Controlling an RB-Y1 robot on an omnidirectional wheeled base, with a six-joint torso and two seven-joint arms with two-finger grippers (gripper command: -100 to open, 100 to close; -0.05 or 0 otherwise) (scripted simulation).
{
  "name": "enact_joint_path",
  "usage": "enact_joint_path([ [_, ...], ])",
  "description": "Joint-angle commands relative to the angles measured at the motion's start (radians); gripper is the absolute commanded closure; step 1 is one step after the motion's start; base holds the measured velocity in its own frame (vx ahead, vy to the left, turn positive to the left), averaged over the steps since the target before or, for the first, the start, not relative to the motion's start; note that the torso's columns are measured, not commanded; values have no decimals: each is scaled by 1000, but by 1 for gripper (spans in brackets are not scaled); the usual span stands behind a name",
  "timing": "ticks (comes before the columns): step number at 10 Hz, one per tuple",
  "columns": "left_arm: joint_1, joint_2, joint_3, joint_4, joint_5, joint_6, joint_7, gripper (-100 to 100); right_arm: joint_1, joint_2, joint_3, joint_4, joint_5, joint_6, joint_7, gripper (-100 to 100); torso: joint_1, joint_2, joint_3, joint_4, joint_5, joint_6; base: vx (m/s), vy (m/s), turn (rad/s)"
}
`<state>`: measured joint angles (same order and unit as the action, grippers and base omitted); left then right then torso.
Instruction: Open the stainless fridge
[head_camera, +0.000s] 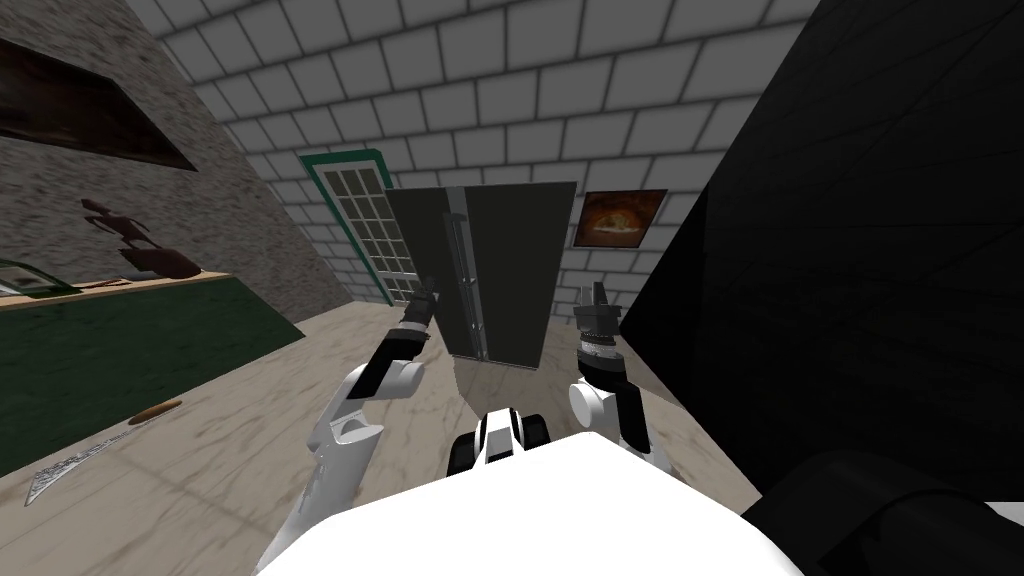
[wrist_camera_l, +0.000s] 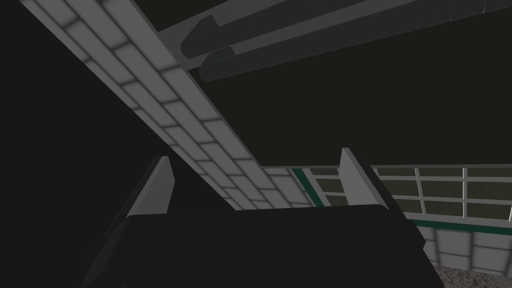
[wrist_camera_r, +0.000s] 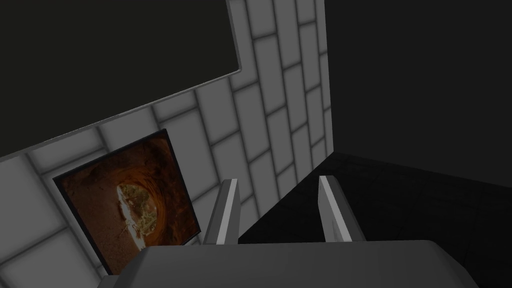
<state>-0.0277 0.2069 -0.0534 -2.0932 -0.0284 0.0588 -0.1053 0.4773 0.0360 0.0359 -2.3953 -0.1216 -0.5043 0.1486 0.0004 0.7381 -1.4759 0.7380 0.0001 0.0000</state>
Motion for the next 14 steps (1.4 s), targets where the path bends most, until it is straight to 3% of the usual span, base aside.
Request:
enact_joint_path([
  [1,-83,3,-22,30,9,79,3,-100,0,0,0,0,0,0,0,0,0,0,0,0,0,0,55,65,-33],
  [3,-130,3,-22,30,9,111,3,-100,0,0,0,0,0,0,0,0,-1,1,0,0,0,0,33,35,-6],
  [14,-455,6,-78,111,39,420,10,-100,0,0,0,0,0,0,0,0,-1,1,1,0,0,0,46,40,-10],
])
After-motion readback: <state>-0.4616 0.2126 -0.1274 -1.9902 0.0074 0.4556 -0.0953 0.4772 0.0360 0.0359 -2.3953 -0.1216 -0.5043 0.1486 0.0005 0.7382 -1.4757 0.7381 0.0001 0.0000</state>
